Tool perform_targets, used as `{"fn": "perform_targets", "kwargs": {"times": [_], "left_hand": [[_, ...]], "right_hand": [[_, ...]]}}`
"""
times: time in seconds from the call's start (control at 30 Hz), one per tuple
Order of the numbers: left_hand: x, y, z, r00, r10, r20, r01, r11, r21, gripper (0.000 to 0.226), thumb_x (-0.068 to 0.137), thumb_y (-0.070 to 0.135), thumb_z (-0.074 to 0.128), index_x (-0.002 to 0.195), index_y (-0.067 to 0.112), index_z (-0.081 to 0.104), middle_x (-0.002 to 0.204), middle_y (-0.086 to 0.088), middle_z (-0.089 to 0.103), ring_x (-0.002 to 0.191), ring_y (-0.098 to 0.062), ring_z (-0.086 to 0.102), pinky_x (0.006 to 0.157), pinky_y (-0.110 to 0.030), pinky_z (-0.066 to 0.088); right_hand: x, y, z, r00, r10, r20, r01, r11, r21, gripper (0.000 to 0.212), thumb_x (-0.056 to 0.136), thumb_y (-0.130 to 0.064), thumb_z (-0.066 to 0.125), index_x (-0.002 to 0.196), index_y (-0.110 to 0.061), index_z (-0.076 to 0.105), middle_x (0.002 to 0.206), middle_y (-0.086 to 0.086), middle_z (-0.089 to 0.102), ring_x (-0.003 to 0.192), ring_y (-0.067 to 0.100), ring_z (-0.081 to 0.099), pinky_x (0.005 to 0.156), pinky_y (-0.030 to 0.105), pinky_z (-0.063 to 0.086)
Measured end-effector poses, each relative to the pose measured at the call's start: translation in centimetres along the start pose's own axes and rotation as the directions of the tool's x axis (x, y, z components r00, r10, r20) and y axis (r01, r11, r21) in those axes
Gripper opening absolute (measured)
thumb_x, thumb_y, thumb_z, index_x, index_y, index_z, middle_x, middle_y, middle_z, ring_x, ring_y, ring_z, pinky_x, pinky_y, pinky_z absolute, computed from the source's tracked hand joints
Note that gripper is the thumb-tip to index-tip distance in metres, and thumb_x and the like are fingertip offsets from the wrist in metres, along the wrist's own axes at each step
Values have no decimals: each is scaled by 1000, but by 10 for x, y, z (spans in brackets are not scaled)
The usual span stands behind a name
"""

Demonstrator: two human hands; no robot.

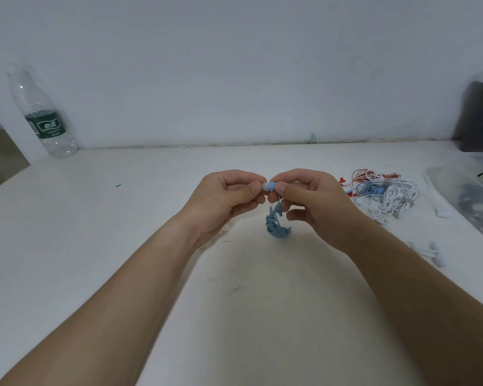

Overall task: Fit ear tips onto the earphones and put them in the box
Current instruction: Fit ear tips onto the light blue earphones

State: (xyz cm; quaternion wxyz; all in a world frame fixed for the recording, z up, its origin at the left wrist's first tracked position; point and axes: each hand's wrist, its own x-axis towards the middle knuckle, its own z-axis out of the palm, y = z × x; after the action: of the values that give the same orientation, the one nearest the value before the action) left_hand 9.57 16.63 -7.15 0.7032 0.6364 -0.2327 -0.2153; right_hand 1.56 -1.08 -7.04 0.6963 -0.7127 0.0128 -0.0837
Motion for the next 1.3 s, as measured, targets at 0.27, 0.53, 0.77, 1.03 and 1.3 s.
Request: {"fn": "perform_targets", "kwargs": {"times": [0.27, 0.53, 0.77, 1.03, 1.3], "left_hand": [[-5, 0, 7, 994, -2, 110, -40, 928, 371, 22, 103, 15, 51, 117, 14, 69, 107, -1, 75, 99, -16, 71, 87, -31, 54], [-6, -2, 10, 979, -101, 176, 69, 981, 181, 19, 100, 13, 56, 114, 14, 68, 103, -1, 75, 90, -16, 70, 76, -23, 54], [-5, -3, 8, 972, -138, 188, 139, 990, 11, 18, 92, 6, 63, 109, 10, 68, 98, -11, 72, 86, -19, 70, 79, -26, 57], [-5, 0, 9, 983, -165, 81, 156, 982, 107, 25, 79, 30, 72, 97, 12, 71, 82, -2, 70, 68, -12, 54, 63, -21, 46], [-5, 1, 6, 977, -196, 79, 204, 973, -105, 15, 87, -1, 66, 99, 5, 72, 91, -8, 75, 78, -13, 71, 72, -19, 57]], "right_hand": [[0, -3, -1, 999, 7, 35, -15, 971, 239, 20, 97, -12, 56, 94, -15, 76, 78, 0, 66, 65, 12, 57, 66, 29, 49], [2, -4, -4, 999, 23, 29, -32, 939, 343, 18, 97, -14, 55, 95, -13, 73, 76, -2, 62, 63, 11, 52, 59, 24, 47], [3, -2, -3, 999, 44, 18, -48, 934, 354, 21, 99, -13, 53, 93, -13, 73, 74, 0, 58, 66, 13, 50, 62, 24, 43], [3, -3, -3, 992, 123, -3, -117, 951, 288, 18, 99, -16, 55, 100, -11, 72, 72, -1, 56, 59, 10, 48, 50, 22, 40], [9, 10, -1, 956, 197, -217, -235, 958, -166, 7, 93, -14, 66, 95, -14, 73, 78, 8, 69, 62, 14, 60, 48, 22, 47]]}}
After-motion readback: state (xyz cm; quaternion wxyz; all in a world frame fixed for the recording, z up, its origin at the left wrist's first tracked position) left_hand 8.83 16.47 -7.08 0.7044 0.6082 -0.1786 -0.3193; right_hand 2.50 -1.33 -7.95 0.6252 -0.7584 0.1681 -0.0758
